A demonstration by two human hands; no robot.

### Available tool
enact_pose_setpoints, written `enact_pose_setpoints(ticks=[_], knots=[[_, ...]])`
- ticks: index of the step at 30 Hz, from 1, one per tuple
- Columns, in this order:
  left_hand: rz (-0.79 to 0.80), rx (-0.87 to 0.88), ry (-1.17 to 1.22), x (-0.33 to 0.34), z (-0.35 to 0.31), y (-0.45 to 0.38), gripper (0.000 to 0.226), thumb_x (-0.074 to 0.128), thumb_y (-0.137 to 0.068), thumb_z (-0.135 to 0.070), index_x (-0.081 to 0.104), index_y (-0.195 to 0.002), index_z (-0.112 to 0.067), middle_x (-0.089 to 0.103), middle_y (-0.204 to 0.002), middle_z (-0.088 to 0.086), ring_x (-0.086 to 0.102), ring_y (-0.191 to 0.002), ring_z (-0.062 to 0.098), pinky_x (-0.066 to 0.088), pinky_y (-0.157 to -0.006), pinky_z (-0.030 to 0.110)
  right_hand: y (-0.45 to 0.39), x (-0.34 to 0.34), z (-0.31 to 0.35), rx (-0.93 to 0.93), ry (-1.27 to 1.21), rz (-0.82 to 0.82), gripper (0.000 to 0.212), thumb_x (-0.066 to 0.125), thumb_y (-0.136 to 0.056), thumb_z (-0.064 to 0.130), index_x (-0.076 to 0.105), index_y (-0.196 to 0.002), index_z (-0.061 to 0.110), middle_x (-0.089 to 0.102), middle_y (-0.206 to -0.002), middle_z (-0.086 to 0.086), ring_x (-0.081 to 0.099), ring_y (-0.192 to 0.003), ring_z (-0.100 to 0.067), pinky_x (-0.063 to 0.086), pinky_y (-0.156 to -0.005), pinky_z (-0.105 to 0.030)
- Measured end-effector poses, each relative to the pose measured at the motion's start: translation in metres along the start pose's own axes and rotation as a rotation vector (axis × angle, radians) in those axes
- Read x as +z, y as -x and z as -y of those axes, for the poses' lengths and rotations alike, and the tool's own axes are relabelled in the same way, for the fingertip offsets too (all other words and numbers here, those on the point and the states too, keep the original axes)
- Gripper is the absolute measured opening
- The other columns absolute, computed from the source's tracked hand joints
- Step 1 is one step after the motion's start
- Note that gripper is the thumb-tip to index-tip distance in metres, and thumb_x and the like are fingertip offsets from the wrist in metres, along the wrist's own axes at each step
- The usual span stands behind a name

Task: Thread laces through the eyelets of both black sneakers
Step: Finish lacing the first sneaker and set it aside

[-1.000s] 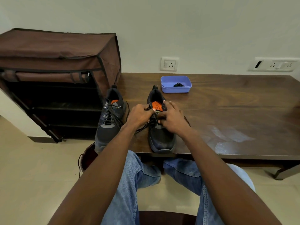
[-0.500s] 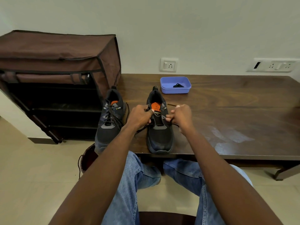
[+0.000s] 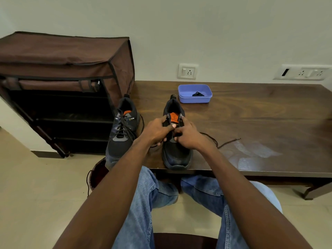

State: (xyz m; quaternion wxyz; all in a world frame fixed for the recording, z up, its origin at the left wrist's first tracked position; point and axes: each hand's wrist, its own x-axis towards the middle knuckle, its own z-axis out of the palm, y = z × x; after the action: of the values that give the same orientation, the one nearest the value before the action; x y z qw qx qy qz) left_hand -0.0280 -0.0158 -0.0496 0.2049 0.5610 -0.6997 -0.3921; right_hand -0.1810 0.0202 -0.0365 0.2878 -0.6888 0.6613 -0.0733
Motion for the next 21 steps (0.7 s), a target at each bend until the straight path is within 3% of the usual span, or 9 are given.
enact_pose_setpoints(ticks=[3,5,7,9,11,14,17,19,21], knots=[[0.004,0.008,-0.043,0.001,-0.001,-0.003,0.02,0.054,-0.099,-0.042,0.057,-0.116,-0.032,0.063,-0.054,-0.008,0.061,-0.052,0.007,0.04,-0.052,0.021,0.002,0.001,0.0,0.018,-0.062,-0.017,0.022,0.063,-0.097,0.021,0.071,-0.117,0.023,-0.005,-0.168,0.0,0.004,-0.152,-0.031,0.014,-0.123,-0.045],[-0.001,0.002,-0.025,0.001,-0.002,-0.003,0.016,0.055,-0.099,-0.04,0.059,-0.111,-0.03,0.064,-0.059,-0.008,0.061,-0.055,0.007,0.042,-0.051,0.018,0.004,0.001,0.002,0.009,-0.118,-0.05,0.01,0.067,-0.094,0.017,0.071,-0.09,0.025,0.0,-0.168,0.001,0.016,-0.149,-0.029,0.022,-0.122,-0.044],[-0.003,-0.004,0.016,0.001,-0.003,-0.004,0.011,0.057,-0.098,-0.035,0.058,-0.108,-0.03,0.066,-0.064,-0.008,0.061,-0.052,0.006,0.044,-0.05,0.015,0.004,0.003,0.002,0.011,-0.174,-0.082,0.02,0.07,-0.091,0.013,0.064,-0.075,0.024,0.005,-0.167,0.001,0.035,-0.14,-0.024,0.033,-0.116,-0.042],[-0.005,-0.019,0.035,0.001,-0.002,-0.004,0.013,0.058,-0.098,-0.034,0.054,-0.11,-0.034,0.068,-0.072,-0.005,0.061,-0.053,0.006,0.047,-0.052,0.018,0.006,0.007,0.004,0.002,-0.161,-0.126,0.017,0.067,-0.093,0.014,0.063,-0.078,0.021,0.01,-0.166,0.001,0.05,-0.127,-0.021,0.041,-0.108,-0.042],[-0.016,-0.032,0.044,0.001,-0.001,-0.005,0.019,0.058,-0.098,-0.033,0.058,-0.117,-0.029,0.069,-0.079,-0.002,0.062,-0.054,0.006,0.047,-0.049,0.019,0.003,0.013,0.004,0.016,-0.128,-0.182,0.006,0.06,-0.096,0.017,0.064,-0.093,0.014,0.022,-0.161,-0.002,0.056,-0.117,-0.024,0.047,-0.1,-0.043],[-0.033,-0.056,0.032,0.002,-0.002,-0.004,0.035,0.057,-0.098,-0.034,0.055,-0.133,-0.029,0.069,-0.081,0.0,0.062,-0.055,0.007,0.047,-0.047,0.022,-0.001,0.017,0.002,0.126,-0.225,-0.309,0.015,0.054,-0.096,0.012,0.064,-0.105,0.007,0.056,-0.123,-0.009,0.06,-0.096,-0.023,0.048,-0.075,-0.037],[-0.037,-0.09,0.075,0.003,0.0,-0.006,0.05,0.059,-0.097,-0.034,0.047,-0.144,-0.028,0.071,-0.086,0.003,0.065,-0.06,0.012,0.053,-0.056,0.031,-0.003,0.017,0.001,0.284,-0.469,-0.413,0.019,0.049,-0.093,0.008,0.066,-0.085,0.004,0.064,-0.084,-0.009,0.061,-0.075,-0.022,0.039,-0.054,-0.029],[-0.041,-0.088,0.09,0.003,0.001,-0.007,0.05,0.061,-0.095,-0.034,0.049,-0.144,-0.028,0.071,-0.08,0.001,0.064,-0.056,0.01,0.051,-0.05,0.029,-0.002,0.018,0.0,0.411,-0.691,-0.47,0.019,0.049,-0.092,0.006,0.066,-0.087,0.001,0.064,-0.083,-0.01,0.059,-0.073,-0.022,0.039,-0.054,-0.029],[-0.036,-0.077,0.087,0.003,0.0,-0.006,0.048,0.061,-0.096,-0.031,0.05,-0.142,-0.026,0.07,-0.072,0.001,0.062,-0.05,0.007,0.045,-0.043,0.025,-0.001,0.02,0.0,0.439,-0.764,-0.495,0.017,0.049,-0.092,0.005,0.066,-0.087,0.002,0.063,-0.083,-0.01,0.06,-0.077,-0.024,0.042,-0.056,-0.032]])
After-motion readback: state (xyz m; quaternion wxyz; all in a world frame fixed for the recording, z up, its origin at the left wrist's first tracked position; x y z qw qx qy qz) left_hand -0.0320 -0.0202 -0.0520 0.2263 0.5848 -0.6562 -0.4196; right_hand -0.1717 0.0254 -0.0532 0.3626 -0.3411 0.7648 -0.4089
